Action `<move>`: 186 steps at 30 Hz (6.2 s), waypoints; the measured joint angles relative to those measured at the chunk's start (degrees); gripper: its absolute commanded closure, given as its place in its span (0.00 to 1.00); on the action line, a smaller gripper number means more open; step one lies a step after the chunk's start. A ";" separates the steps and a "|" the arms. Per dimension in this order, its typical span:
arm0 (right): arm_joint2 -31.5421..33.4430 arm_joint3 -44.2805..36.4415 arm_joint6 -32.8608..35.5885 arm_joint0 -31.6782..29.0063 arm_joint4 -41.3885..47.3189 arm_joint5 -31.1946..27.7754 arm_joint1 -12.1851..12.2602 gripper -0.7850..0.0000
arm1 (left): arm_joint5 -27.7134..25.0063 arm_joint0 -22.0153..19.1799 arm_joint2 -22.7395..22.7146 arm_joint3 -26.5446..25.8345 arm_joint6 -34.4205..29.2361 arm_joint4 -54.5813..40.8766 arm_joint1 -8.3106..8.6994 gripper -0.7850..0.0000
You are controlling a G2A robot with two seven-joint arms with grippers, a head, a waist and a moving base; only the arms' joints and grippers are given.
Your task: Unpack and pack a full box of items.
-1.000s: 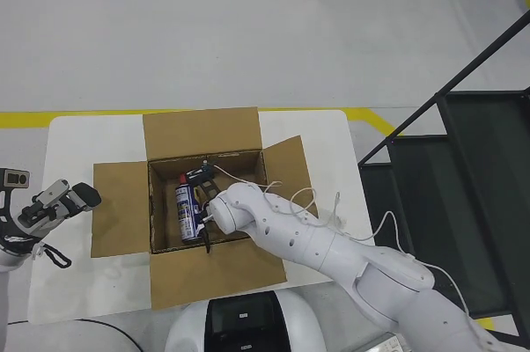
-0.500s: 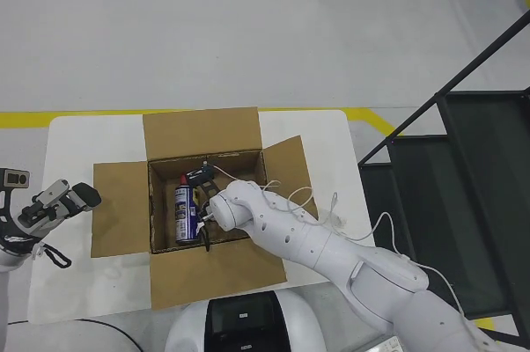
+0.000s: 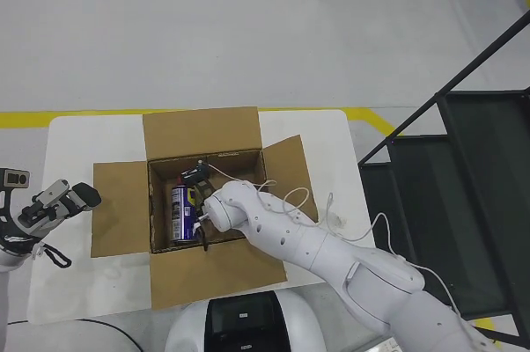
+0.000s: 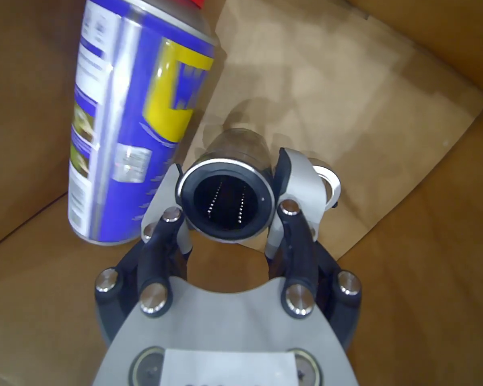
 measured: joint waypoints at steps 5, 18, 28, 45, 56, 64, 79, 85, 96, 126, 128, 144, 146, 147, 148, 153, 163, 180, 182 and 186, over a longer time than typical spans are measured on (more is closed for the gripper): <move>3.29 -7.13 2.33 -2.15 -2.60 -0.28 1.86 1.00 | 0.00 0.00 0.00 0.00 0.00 0.00 0.00 0.00; 16.29 -33.99 9.50 -16.31 -12.36 -6.04 8.85 1.00 | 0.00 0.00 0.00 0.00 0.00 0.00 0.00 0.00; 17.23 -35.66 9.19 -17.83 -12.30 -7.10 9.21 1.00 | 0.00 0.00 0.00 0.00 0.00 0.00 0.00 0.00; 17.23 -35.66 9.19 -17.84 -12.30 -7.11 9.21 1.00 | 0.00 0.00 0.00 0.00 0.00 0.00 0.00 0.00; 17.64 -35.78 8.56 -18.57 -11.38 -8.01 9.29 1.00 | 0.00 0.00 0.00 0.00 0.00 0.00 0.00 0.00; 27.22 -50.27 17.26 -24.86 -11.13 -12.38 11.97 1.00 | 0.00 0.00 0.00 0.00 0.00 0.00 0.00 0.00; 59.96 -71.33 25.46 -39.76 1.01 -18.95 16.31 1.00 | 0.00 0.00 0.00 0.00 0.00 0.00 0.00 0.00; 61.56 -71.80 25.42 -40.41 2.12 -19.32 16.49 1.00 | 0.00 0.00 0.00 0.00 0.00 0.00 0.00 0.00; 61.55 -71.80 25.42 -40.41 2.10 -19.30 16.49 1.00 | 0.00 0.00 0.00 0.00 0.00 0.00 0.00 0.00; 63.66 -28.78 6.76 -28.35 -12.49 -17.27 18.53 1.00 | 0.00 0.00 0.00 0.00 0.00 0.00 0.00 0.00; 62.88 -25.42 4.72 -27.47 -12.49 -17.29 18.49 1.00 | 0.00 0.00 0.00 0.00 0.00 0.00 0.00 0.00; 57.54 -7.06 -7.70 -21.41 -15.36 -13.80 18.00 1.00 | 0.00 0.00 0.00 0.00 0.00 0.00 0.00 0.00; 57.05 -5.99 -8.66 -21.07 -14.94 -13.17 17.87 1.00 | 0.00 0.00 0.00 0.00 0.00 0.00 0.00 0.00; 56.87 -5.47 -8.89 -20.87 -14.58 -12.98 17.81 1.00 | 0.00 0.00 0.00 0.00 0.00 0.00 0.00 0.00; 56.67 -4.92 -9.10 -20.63 -14.29 -12.85 17.75 1.00 | 0.00 0.00 0.00 0.00 0.00 0.00 0.00 0.00; 55.68 -2.08 -10.11 -19.12 -12.96 -12.39 17.50 1.00 | 0.00 0.00 0.00 0.00 0.00 0.00 0.00 0.00; 53.71 1.32 -12.53 -17.30 -12.25 -11.56 17.11 0.00 | 0.00 0.00 0.00 0.00 0.00 0.00 0.00 0.00; 62.27 -32.26 -7.11 -29.69 -7.61 -9.00 18.79 0.00 | 0.00 0.00 0.00 0.00 0.00 0.00 0.00 0.00; 63.25 -39.43 -5.40 -32.16 -6.20 -9.99 18.98 0.00 | 0.00 0.00 0.00 0.00 0.00 0.00 0.00 0.00; 62.81 -49.53 -3.37 -34.30 -4.29 -12.29 19.17 0.00 | 0.00 0.00 0.00 0.00 0.00 0.00 0.00 0.00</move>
